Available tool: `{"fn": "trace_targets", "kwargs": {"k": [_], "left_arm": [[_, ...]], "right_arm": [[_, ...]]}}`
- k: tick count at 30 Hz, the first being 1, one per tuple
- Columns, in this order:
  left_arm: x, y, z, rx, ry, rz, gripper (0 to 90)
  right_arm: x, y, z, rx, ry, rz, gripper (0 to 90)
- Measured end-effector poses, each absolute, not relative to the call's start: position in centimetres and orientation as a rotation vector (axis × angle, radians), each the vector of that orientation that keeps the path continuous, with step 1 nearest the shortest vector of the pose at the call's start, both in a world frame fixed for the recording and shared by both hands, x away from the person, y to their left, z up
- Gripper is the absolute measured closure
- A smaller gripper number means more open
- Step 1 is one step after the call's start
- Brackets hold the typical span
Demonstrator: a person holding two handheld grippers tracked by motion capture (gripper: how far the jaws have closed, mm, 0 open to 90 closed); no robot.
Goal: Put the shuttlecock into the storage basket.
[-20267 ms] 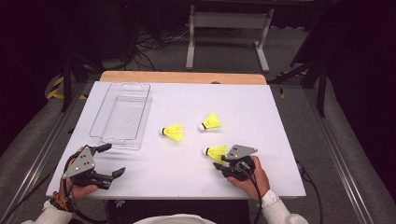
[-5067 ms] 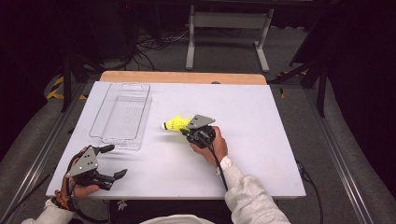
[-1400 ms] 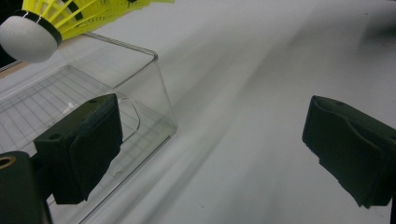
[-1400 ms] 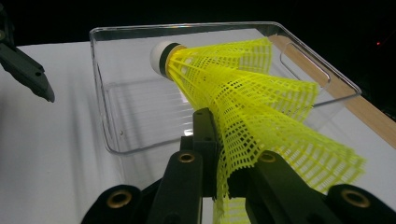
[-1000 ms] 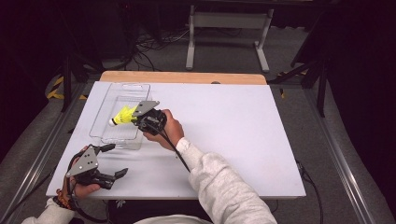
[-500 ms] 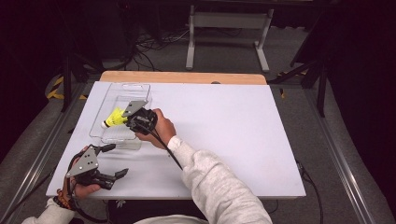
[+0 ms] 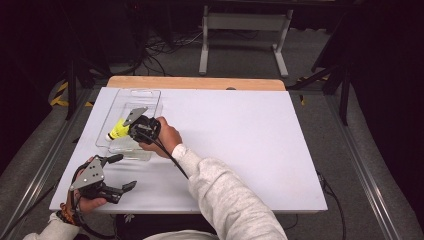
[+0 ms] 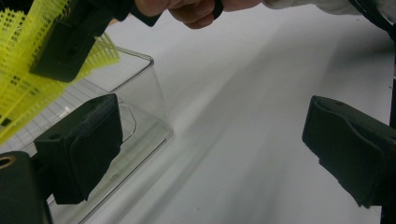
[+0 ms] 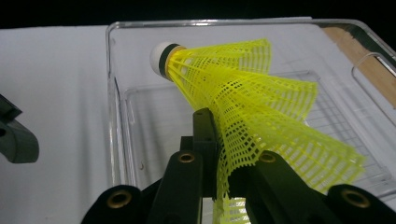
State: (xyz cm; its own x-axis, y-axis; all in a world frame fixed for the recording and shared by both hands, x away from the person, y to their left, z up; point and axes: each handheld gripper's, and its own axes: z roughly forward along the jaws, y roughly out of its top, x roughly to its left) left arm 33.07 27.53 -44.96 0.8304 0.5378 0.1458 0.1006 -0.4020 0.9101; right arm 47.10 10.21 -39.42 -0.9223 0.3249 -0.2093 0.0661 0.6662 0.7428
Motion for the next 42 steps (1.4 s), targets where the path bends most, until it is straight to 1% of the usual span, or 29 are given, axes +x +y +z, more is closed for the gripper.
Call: {"fn": "trace_targets", "kwargs": {"k": [10,24,31,32,33,36,40,42], "left_arm": [[33.0,27.6,-45.0,1.948,0.473,0.512,6.1],[33.1,27.5,-45.0,1.953,0.47,0.511,6.1],[33.1,27.5,-45.0,1.955,0.47,0.51,6.1],[33.1,27.5,-45.0,1.955,0.47,0.509,6.1],[33.1,27.5,-45.1,1.953,0.472,0.508,6.1],[33.1,27.5,-45.1,1.952,0.474,0.504,6.1],[33.1,27.5,-45.1,1.951,0.475,0.504,6.1],[33.1,27.5,-45.1,1.952,0.474,0.509,6.1]], "right_arm": [[47.3,11.5,-41.1,0.293,2.625,1.038,87.0],[47.7,11.2,-41.5,0.322,2.676,1.004,86.0],[47.8,11.0,-41.6,0.334,2.702,0.998,80.6],[47.8,11.0,-41.6,0.336,2.701,0.998,78.3],[47.8,11.0,-41.5,0.342,2.697,0.997,74.1],[47.7,10.8,-41.5,0.337,2.691,0.986,72.7],[47.5,10.6,-41.3,0.334,2.666,0.981,64.4],[47.4,10.3,-41.1,0.344,2.659,0.991,63.0]]}}
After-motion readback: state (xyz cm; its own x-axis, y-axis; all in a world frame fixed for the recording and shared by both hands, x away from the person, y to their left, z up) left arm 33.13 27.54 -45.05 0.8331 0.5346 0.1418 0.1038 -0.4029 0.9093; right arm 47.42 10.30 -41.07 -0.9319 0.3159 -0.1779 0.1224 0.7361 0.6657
